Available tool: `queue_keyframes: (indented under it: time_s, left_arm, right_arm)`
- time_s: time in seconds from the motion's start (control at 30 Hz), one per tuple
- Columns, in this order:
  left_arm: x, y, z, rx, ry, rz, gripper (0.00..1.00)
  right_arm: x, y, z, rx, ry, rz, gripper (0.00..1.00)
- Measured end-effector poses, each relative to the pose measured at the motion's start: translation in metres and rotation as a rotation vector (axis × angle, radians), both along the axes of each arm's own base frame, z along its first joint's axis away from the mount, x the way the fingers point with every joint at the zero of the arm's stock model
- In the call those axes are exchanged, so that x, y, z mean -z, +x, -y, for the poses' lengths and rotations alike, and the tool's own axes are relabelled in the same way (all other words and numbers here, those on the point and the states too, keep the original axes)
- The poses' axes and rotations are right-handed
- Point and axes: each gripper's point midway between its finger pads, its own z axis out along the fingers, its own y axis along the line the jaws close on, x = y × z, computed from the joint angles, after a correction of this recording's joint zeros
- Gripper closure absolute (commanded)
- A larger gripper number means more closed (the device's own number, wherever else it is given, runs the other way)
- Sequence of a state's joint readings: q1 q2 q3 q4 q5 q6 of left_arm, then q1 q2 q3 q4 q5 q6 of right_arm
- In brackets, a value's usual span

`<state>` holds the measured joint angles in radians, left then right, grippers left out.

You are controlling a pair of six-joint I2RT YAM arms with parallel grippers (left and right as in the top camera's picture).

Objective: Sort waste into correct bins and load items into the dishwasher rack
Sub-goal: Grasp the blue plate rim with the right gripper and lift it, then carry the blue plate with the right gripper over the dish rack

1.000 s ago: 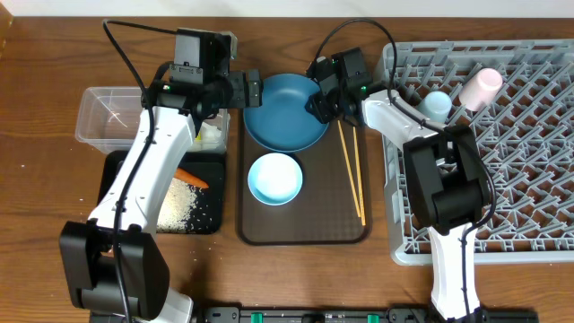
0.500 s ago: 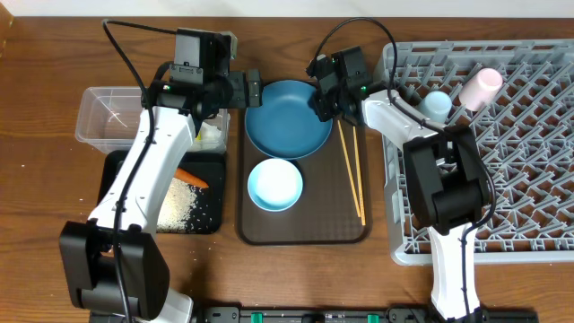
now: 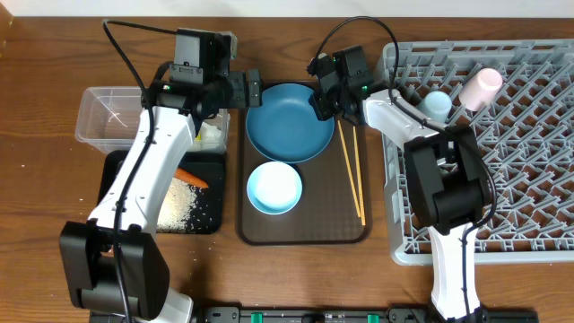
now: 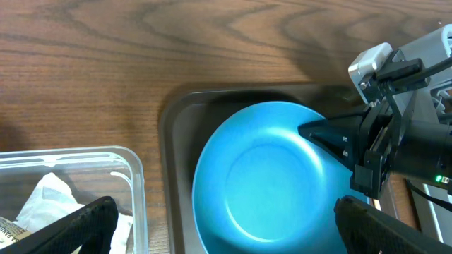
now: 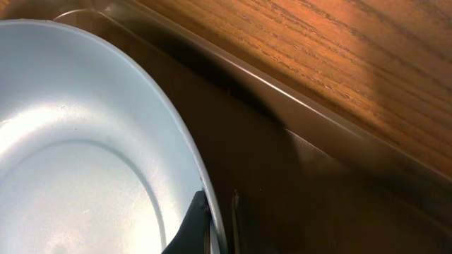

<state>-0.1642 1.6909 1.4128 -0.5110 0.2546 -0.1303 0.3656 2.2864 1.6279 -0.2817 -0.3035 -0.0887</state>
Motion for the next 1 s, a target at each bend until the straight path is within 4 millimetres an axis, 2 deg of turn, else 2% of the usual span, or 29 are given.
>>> queue_keyframes:
  time_s: [0.13,0.27,0.4,0.63,0.8,1.0]
  left_arm:
    - [0.0,0.0,0.0,0.0,0.0,0.0,0.01]
    - [0.0,0.0,0.0,0.0,0.0,0.0,0.01]
    - [0.0,0.0,0.0,0.0,0.0,0.003,0.01]
    - [-0.003,0.004,0.001,0.0,-0.004,0.021,0.01]
    - [-0.003,0.004,0.001,0.0,-0.003,0.021,0.01]
    - [-0.003,0.005,-0.003,-0.013,0.01,0.024,0.01]
  right_arm:
    - [-0.002,0.003,0.003,0.021,0.013,-0.007,0.99]
    - [-0.006,0.009,0.014,0.05,0.017,-0.005,0.99]
    - [-0.019,0.016,0.026,0.079,0.016,0.021,0.99]
    - [-0.065,0.022,0.03,0.092,0.038,0.098,0.99]
    - [-0.097,0.019,0.032,0.093,0.046,0.136,0.99]
    - [-0.13,0.012,0.056,0.13,-0.001,0.169,0.99]
